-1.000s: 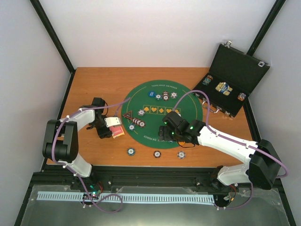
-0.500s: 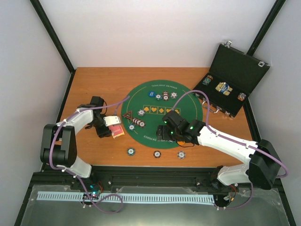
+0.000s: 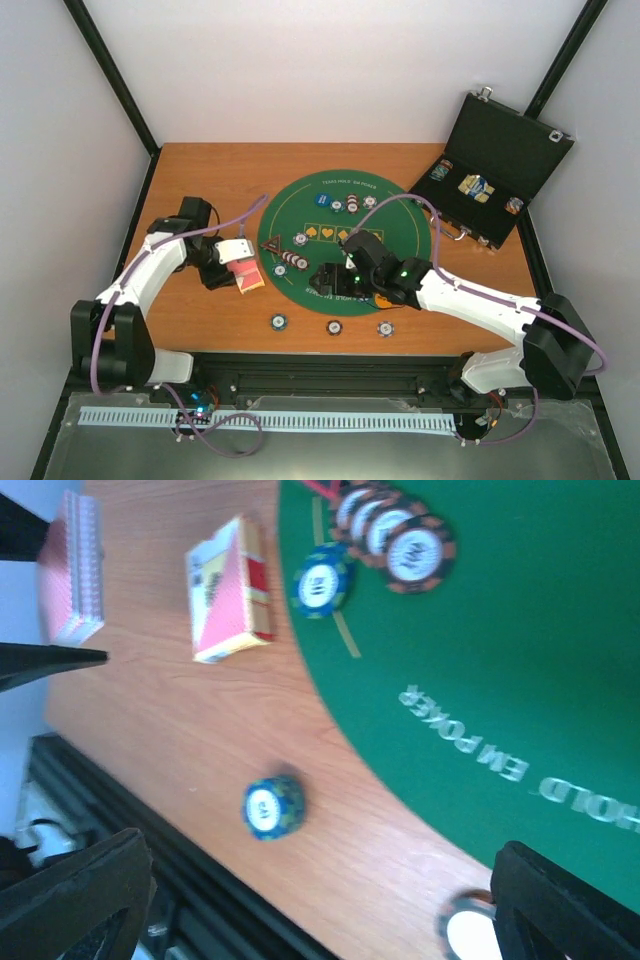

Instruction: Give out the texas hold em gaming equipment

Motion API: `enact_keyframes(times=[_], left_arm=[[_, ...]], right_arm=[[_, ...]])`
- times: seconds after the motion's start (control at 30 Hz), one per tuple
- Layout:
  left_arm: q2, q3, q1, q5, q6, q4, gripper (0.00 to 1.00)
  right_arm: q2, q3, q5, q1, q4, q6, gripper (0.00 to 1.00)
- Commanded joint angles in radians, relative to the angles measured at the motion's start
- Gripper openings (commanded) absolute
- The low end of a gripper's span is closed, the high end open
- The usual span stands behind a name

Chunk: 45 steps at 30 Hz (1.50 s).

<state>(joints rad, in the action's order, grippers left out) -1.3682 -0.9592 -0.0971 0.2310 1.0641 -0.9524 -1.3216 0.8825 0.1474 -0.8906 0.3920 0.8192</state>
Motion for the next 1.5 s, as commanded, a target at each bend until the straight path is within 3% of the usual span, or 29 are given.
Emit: enact_keyframes(times=[0.0, 0.23, 0.6, 1.0, 1.47], left_arm=[[0.060, -0.066, -0.005, 0.109, 0.023, -0.103, 0.01], [0.116, -0.064, -0.047, 0.108, 0.030, -0.147, 0.01], [0.177, -0.066, -0.106, 0.111, 0.011, -0.160, 0.01], [0.199, -0.074, -0.167, 0.089, -0.013, -0.158, 0.01], [0.203, -0.075, -0.215, 0.065, -0.036, -0.146, 0.01]], right_arm=[[-0.038, -0.034, 0.184, 0.010, -0.246, 0.048, 0.92], [-0.151, -0.048, 0.390, 0.013, -0.588, 0.153, 0.91], [-0.276, -0.033, 0.465, 0.013, -0.802, 0.258, 0.82], [-0.313, -0.009, 0.468, 0.001, -0.862, 0.296, 0.73], [-0.390, 0.041, 0.460, -0.042, -0.911, 0.328, 0.68]])
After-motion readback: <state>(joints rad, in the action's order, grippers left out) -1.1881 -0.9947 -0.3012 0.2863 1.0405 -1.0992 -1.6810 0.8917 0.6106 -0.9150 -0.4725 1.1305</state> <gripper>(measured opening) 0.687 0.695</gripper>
